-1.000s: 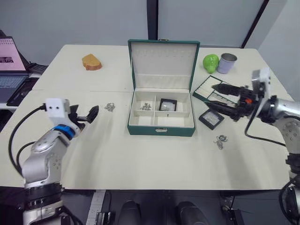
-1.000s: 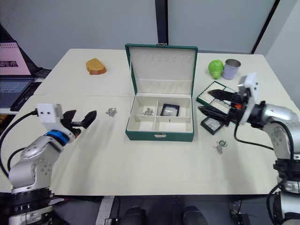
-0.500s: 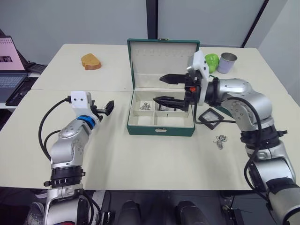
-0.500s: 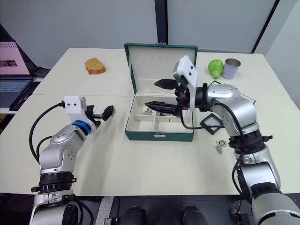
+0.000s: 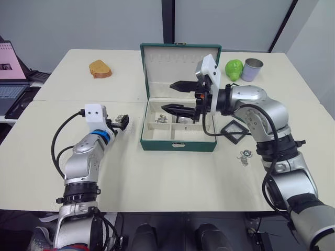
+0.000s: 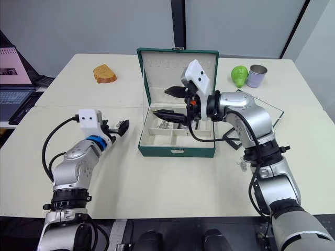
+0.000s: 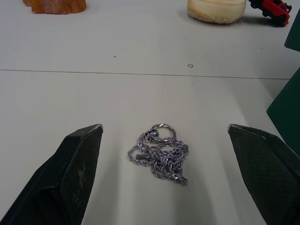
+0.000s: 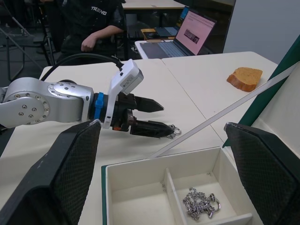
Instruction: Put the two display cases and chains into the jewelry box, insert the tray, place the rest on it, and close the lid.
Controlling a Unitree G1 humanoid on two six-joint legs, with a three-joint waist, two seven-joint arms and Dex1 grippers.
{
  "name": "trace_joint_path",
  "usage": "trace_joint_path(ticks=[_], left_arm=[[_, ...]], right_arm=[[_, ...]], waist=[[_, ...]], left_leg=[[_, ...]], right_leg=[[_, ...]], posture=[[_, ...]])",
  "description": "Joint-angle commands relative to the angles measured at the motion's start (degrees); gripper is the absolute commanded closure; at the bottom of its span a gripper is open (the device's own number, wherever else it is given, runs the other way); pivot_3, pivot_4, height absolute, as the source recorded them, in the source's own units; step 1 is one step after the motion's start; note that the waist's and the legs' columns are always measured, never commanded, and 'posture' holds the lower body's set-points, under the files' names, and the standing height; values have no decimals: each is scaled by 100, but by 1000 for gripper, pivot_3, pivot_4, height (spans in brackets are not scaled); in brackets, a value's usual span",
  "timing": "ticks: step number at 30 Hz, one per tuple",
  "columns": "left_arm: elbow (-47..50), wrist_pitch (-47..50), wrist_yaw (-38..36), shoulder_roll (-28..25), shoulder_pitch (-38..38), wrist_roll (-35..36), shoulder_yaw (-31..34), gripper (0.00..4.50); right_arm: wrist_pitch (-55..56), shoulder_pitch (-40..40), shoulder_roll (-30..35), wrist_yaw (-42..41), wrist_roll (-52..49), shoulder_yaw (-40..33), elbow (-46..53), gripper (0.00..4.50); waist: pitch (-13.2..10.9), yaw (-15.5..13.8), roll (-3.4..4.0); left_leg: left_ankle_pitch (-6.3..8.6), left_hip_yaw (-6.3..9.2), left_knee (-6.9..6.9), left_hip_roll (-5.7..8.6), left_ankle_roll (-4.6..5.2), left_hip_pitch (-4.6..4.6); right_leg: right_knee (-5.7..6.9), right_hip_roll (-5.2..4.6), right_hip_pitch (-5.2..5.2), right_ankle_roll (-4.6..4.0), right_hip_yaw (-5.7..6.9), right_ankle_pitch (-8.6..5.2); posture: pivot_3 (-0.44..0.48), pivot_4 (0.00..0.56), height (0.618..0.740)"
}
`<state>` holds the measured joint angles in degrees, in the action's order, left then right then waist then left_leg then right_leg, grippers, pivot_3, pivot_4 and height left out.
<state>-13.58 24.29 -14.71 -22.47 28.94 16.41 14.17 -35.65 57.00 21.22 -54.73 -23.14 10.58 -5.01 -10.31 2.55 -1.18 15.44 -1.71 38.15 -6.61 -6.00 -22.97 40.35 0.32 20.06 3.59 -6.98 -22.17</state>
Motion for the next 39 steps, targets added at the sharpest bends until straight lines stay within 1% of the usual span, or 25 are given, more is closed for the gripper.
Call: trace_joint_path(ticks=[1, 8, 16, 28, 39], left_arm=[[13, -208, -70, -11, 88, -70, -33, 57], [-358, -260, -143, 8, 372, -191, -186, 57], [-888, -261, -4, -1, 729, -336, -178, 57], [-997, -206, 213, 8, 651, -378, -144, 57], [-1006, 176, 282, 61, 553, -379, -200, 57]], right_arm=[[48, 89, -5, -43, 14, -38, 169, 0], [-6, 9, 27, -68, 36, -24, 264, 0], [-29, -35, 53, -83, 36, -18, 293, 0], [-71, -113, 116, -119, 10, -41, 359, 0], [-90, -141, 169, -147, 17, -66, 374, 0]], waist=[[0, 9, 0], [0, 32, 0], [0, 75, 0], [0, 76, 0], [0, 76, 0]], left_leg=[[0, 0, 0, 0, 0, 0], [0, 1, -3, 0, 0, 0], [0, 1, -3, 1, 0, 0], [0, 0, -4, 0, 0, -1], [0, 0, -6, 0, 0, 0]], right_leg=[[2, 0, 1, 0, 0, 0], [7, 1, 3, 0, 1, 0], [9, 1, 4, 0, 3, 0], [11, 1, 9, 0, 3, 0], [11, 1, 7, 0, 2, 0]], posture=[[0, 150, 740], [0, 150, 740], [0, 150, 740], [0, 150, 740], [0, 150, 740]])
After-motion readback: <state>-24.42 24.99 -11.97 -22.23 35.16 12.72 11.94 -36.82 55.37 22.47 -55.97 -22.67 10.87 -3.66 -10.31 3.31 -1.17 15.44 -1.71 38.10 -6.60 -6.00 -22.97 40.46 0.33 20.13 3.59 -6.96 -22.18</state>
